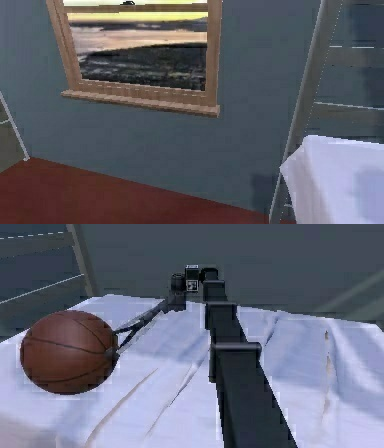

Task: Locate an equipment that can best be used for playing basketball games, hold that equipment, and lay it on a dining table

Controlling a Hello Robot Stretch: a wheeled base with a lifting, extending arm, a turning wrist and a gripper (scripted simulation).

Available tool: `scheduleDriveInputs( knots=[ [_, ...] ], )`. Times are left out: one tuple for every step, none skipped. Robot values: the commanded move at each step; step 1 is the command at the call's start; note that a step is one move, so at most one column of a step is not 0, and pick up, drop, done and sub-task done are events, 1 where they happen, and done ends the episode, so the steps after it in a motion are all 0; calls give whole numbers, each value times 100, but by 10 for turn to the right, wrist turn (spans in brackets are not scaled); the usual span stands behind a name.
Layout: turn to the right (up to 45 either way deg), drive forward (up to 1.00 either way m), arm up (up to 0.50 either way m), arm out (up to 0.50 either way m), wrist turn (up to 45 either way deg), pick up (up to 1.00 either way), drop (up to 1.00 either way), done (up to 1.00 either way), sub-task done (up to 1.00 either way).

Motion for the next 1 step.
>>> scheduleDriveInputs(
  knots=[
    [0, 0, 0, 0, -180, 0, 0, 0, 0]
  ],
)
